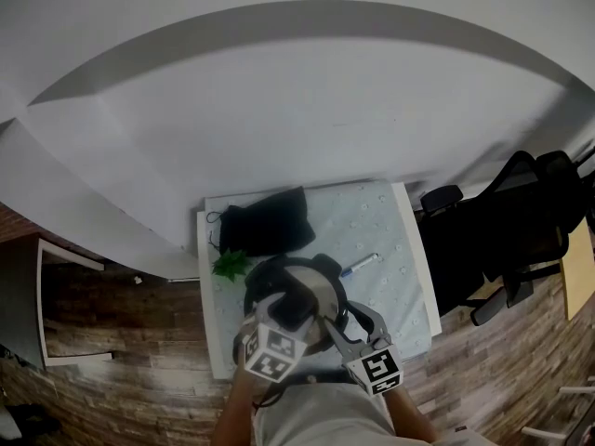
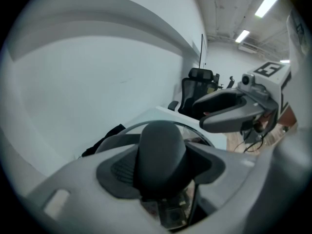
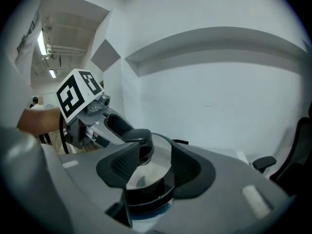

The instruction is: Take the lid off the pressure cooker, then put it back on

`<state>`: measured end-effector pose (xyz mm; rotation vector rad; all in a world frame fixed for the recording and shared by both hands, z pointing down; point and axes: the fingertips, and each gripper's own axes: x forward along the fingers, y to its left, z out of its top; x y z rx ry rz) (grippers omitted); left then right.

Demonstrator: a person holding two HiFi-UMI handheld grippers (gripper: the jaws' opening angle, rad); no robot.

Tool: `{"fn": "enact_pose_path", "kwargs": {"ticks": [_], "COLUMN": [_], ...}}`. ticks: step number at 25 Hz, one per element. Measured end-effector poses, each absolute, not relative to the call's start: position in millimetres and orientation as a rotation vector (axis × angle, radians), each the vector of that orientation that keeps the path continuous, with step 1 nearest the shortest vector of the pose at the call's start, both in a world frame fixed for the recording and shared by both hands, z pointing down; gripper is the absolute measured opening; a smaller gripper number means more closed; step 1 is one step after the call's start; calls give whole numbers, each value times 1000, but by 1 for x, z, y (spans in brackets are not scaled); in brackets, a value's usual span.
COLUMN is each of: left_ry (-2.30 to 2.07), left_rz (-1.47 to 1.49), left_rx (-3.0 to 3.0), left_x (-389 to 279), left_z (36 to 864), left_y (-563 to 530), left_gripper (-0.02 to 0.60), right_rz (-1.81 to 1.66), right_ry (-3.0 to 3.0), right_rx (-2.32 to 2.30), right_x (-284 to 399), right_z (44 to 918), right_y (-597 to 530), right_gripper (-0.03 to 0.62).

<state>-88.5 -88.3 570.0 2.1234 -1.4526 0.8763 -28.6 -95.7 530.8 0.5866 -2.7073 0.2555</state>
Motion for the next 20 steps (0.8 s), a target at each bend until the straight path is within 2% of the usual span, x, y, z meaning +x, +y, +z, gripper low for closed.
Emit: {"fn": "enact_pose_path", "kwargs": {"ticks": [20], "left_ry": [-1036], "left_rz": [1012], "left_rx": [2447], "left_x": [-80], "left_z": [570], "left_y": [-85], "left_gripper": [276], "right_rz": [212], "right_ry": [-2639], "right_rx": [750], "right_x": [-27], "right_z": [529], "right_y": [-104], "right_gripper": [189]}}
